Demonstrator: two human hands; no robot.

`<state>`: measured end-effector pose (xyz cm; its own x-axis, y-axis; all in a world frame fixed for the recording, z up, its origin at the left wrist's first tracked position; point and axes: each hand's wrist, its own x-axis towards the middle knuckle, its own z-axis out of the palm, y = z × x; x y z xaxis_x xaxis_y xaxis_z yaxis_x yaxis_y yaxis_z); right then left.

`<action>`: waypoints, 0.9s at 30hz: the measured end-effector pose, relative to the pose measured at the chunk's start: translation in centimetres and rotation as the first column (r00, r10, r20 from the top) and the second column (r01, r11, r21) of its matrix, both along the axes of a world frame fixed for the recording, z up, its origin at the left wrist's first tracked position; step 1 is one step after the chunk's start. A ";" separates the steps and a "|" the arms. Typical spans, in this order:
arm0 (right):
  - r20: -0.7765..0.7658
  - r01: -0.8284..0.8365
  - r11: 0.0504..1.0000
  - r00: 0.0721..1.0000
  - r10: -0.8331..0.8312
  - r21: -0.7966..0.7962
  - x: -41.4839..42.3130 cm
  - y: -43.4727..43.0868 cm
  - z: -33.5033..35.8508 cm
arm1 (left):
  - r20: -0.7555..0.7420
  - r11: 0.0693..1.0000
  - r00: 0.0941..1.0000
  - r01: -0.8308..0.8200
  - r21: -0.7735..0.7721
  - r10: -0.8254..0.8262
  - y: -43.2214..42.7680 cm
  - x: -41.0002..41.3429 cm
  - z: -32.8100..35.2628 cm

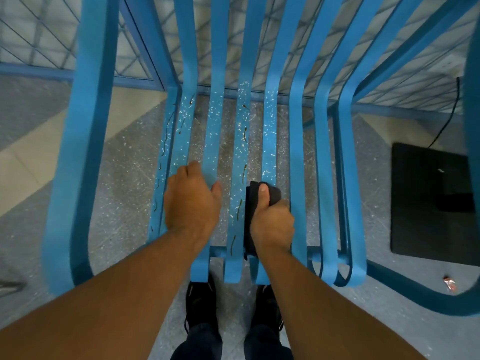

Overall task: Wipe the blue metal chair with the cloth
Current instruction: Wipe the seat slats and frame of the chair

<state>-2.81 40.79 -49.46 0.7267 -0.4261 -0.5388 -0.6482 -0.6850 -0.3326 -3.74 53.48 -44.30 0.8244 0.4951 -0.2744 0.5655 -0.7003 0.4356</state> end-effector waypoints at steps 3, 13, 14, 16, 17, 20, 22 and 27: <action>0.067 -0.132 0.991 0.989 0.134 -0.031 0.1 0.0 -0.1 | -0.043 1.000 0.999 -0.020 -0.023 0.019 0.1 1.0 -0.1; 0.123 -0.153 0.988 0.981 0.152 0.001 5.9 1.1 -1.3 | -0.256 0.989 0.966 -0.061 -0.137 0.024 0.3 3.3 -1.1; 0.106 -0.106 0.994 0.989 0.104 0.012 6.2 1.3 -1.4 | -0.276 0.990 0.961 -0.051 -0.135 0.012 0.4 3.4 -1.2; 0.105 -0.079 0.997 0.991 0.079 0.003 6.4 1.4 -1.5 | -0.316 0.992 0.949 -0.033 -0.121 -0.007 0.5 3.8 -1.5; 0.116 -0.096 0.995 0.989 0.096 0.001 6.1 1.3 -1.4 | -0.331 0.994 0.943 -0.025 -0.111 -0.013 0.6 4.0 -1.6; 0.189 -0.221 0.975 0.959 0.211 0.028 3.6 0.7 -0.8 | -0.353 0.997 0.935 -0.001 -0.083 -0.028 0.7 4.4 -1.8; 0.226 -0.310 0.951 0.928 0.297 0.022 1.2 0.3 -0.5 | -0.364 0.997 0.931 0.015 -0.077 -0.042 0.7 4.4 -1.8; 0.154 -0.379 0.925 0.913 0.378 -0.021 0.1 -0.2 -0.4 | -0.375 0.997 0.927 0.000 -0.083 -0.032 0.7 4.6 -1.9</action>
